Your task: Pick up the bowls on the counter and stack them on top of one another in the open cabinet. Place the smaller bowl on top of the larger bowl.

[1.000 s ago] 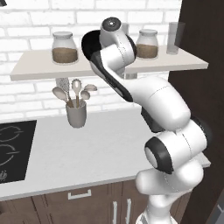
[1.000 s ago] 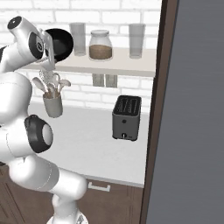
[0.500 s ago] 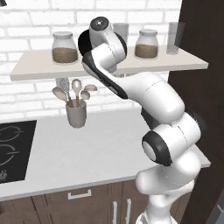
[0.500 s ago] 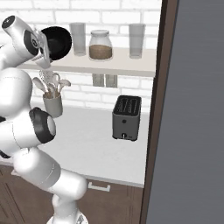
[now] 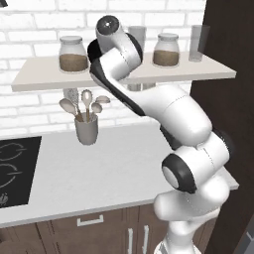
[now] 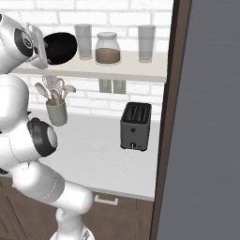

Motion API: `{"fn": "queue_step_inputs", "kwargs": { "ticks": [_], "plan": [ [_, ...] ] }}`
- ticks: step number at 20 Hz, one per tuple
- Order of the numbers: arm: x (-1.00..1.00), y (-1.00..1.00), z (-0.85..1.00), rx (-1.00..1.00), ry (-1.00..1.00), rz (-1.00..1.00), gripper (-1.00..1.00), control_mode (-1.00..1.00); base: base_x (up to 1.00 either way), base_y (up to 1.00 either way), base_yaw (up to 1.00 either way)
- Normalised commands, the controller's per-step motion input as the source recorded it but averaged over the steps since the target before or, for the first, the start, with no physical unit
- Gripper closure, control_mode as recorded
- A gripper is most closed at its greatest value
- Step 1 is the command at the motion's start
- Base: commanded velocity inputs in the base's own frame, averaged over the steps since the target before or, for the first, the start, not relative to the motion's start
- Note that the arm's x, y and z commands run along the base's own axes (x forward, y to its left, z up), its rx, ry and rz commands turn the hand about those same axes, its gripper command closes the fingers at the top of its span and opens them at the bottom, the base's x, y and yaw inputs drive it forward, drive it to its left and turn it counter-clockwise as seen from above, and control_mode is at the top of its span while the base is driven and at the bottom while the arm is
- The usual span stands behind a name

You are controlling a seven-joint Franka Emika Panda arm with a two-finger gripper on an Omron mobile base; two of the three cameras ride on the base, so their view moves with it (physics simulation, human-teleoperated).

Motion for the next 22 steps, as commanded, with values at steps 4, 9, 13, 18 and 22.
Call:
{"fn": "queue_step_inputs", "kwargs": {
  "ticks": [4,9,13,18,22],
  "plan": [
    [-0.63,-0.20,0.18,0.04,-0.22,0.00,-1.00,-1.00,0.00,0.00,0.00],
    [-0.97,-0.42,0.31,0.05,-0.04,0.02,-1.00,-1.00,0.00,0.00,0.00],
    [-1.00,-0.68,0.38,0.00,0.06,0.12,-1.00,-1.00,0.00,0.00,0.00],
    [-1.00,-0.92,-0.04,0.00,0.01,0.12,-1.00,-1.00,0.00,0.00,0.00],
    [-1.00,-0.67,-0.15,0.00,0.03,0.11,-1.00,-1.00,0.00,0.00,0.00]
  ]
}}
